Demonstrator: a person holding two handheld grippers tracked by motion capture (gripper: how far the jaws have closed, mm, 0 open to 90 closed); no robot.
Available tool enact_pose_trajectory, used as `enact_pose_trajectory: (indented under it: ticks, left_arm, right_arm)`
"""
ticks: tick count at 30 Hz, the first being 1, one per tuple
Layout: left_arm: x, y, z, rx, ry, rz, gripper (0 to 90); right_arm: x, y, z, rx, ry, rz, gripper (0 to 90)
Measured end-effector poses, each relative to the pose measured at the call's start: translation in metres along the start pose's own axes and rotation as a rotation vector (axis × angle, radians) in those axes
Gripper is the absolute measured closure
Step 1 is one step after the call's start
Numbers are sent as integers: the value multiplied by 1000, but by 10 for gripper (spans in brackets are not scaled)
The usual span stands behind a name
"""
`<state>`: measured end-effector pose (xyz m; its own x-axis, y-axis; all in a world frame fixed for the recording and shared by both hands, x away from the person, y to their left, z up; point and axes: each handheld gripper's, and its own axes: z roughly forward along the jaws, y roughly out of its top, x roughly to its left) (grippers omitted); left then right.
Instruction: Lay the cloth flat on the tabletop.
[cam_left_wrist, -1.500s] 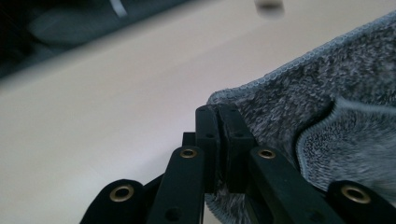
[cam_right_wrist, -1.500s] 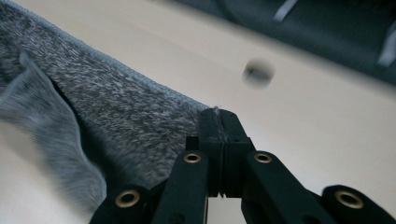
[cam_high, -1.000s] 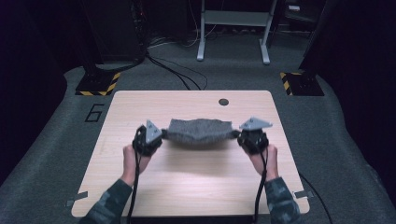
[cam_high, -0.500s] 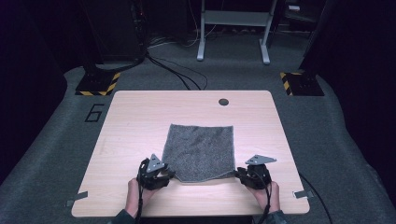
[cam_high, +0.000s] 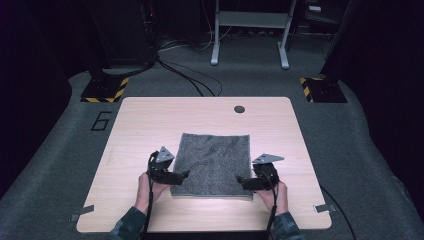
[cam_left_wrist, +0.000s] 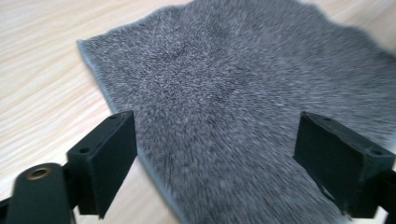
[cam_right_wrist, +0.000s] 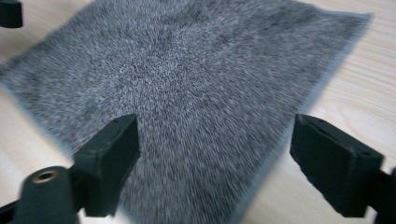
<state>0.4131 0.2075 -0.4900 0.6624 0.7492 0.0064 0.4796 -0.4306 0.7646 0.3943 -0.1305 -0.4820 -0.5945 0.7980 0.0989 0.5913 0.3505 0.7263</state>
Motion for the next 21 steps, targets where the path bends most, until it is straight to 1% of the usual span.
enact_pose_trajectory:
  ticks: [1, 2, 3, 4, 5, 6, 7, 9, 10, 11, 12, 13, 14, 15, 16, 17, 18, 19, 21]
  left_arm:
    - [-2, 0, 6, 24, 4, 11, 110]
    - [-5, -1, 10, 28, 3, 7, 99]
    - [-8, -1, 13, 40, 10, 15, 100]
    - [-10, -3, 16, 54, 7, 21, 100]
    - [-11, -4, 18, 65, 9, 25, 100]
    - [-13, -6, 21, 76, 19, 24, 99]
    - [-13, -8, 22, 83, 15, 25, 99]
    - [-14, -11, 24, 101, 22, 25, 99]
    - [-14, -13, 24, 102, 25, 26, 100]
    - [-15, -14, 25, 115, 21, 26, 100]
    - [-16, -16, 25, 123, 24, 34, 99]
    - [-17, -18, 27, 128, 30, 34, 99]
    - [-18, -20, 27, 113, 24, 13, 96]
    - [-18, -21, 27, 109, 27, 6, 96]
    - [-18, -22, 27, 103, 26, -1, 96]
    - [-18, -22, 27, 101, 33, -3, 96]
    - [-19, -23, 27, 96, 34, -11, 96]
    - [-19, -23, 26, 94, 39, -13, 96]
    - [-20, -24, 26, 94, 38, -20, 96]
  right_arm:
    - [2, 2, 8, 9, -6, -19, 136]
    - [4, 4, 14, 20, -15, -24, 131]
    - [5, 5, 21, 26, -25, -37, 105]
    - [5, 6, 27, 43, -26, -45, 88]
    - [4, 7, 32, 51, -26, -53, 88]
    - [5, 8, 36, 58, -31, -47, 83]
    - [4, 8, 39, 66, -32, -54, 66]
    - [3, 8, 44, 81, -35, -57, 63]
    - [3, 7, 45, 87, -35, -56, 62]
    - [3, 6, 46, 90, -40, -51, 61]
    - [1, 5, 47, 91, -41, -64, 58]
    - [1, 3, 47, 90, -42, -59, 58]
    - [1, 1, 47, 85, -46, -58, 58]
    - [0, -1, 47, 86, -47, -69, 58]
    - [-1, -3, 48, 93, -58, -66, 58]
    - [-1, -4, 49, 105, -58, -59, 57]
    - [-3, -6, 49, 102, -54, -66, 59]
    - [-2, -7, 48, 99, -60, -61, 62]
    - [-2, -9, 47, 100, -67, -73, 68]
